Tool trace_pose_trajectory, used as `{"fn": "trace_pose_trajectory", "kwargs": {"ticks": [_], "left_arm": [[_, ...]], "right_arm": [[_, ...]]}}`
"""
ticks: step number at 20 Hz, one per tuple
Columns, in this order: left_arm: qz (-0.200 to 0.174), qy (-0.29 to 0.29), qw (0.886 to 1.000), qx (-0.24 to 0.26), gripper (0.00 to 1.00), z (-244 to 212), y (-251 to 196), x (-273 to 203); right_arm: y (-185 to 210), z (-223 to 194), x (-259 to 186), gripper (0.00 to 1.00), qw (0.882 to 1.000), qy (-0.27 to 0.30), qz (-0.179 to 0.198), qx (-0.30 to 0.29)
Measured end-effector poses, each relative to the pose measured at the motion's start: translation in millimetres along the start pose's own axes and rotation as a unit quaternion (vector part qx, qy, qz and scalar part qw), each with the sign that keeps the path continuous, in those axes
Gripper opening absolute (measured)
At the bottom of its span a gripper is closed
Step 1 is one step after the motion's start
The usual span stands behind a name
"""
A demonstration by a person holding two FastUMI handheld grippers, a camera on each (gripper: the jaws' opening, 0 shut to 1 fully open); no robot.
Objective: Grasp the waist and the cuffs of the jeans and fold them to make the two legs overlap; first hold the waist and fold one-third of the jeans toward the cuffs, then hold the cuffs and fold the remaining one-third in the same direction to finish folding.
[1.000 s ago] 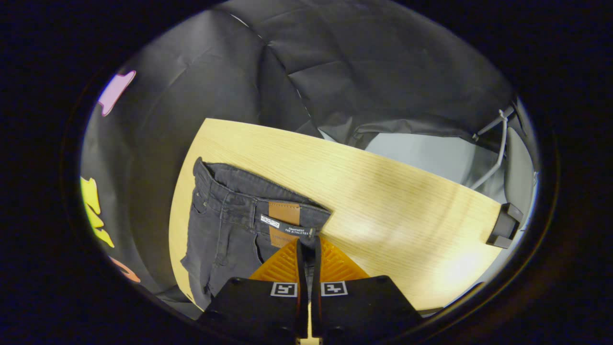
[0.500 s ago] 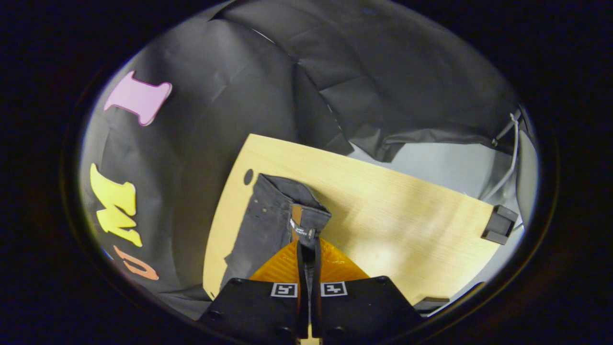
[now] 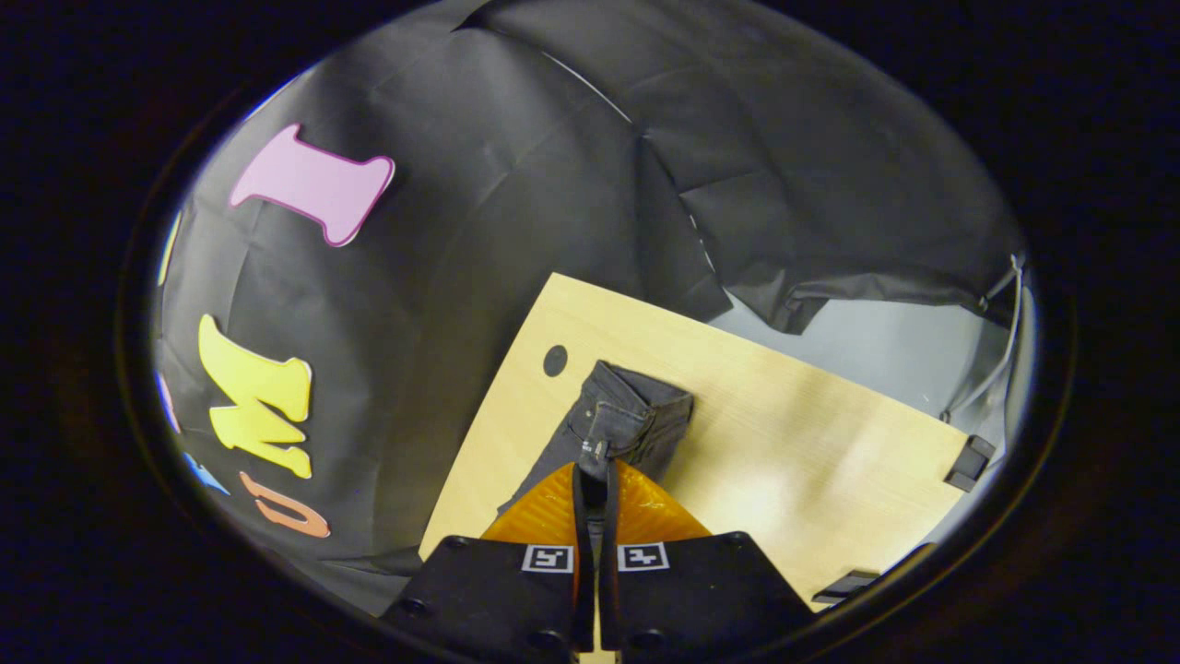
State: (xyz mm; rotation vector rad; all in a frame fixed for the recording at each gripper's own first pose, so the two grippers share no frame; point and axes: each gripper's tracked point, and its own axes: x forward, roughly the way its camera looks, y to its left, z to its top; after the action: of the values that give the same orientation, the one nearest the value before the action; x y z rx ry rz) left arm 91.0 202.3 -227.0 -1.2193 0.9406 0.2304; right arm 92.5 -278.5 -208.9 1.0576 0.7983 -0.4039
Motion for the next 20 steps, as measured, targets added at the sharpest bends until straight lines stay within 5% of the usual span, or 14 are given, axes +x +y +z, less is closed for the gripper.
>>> {"fn": "trace_pose_trajectory", "kwargs": {"ticks": [10, 16, 20], "left_arm": [[0.045, 0.042, 0.998, 0.002, 0.04, 50, -32, 78], [0.085, 0.054, 0.991, 0.093, 0.04, 70, -44, 145], [0.101, 0.073, 0.988, 0.094, 0.05, 70, -39, 186]], "right_arm": [[62, 25, 83, 0.03, 1.000, -0.003, 0.008, -0.028], [60, 30, 143, 0.03, 0.998, -0.001, -0.008, -0.060], [52, 28, 181, 0.03, 0.997, 0.010, -0.019, -0.070]]}}
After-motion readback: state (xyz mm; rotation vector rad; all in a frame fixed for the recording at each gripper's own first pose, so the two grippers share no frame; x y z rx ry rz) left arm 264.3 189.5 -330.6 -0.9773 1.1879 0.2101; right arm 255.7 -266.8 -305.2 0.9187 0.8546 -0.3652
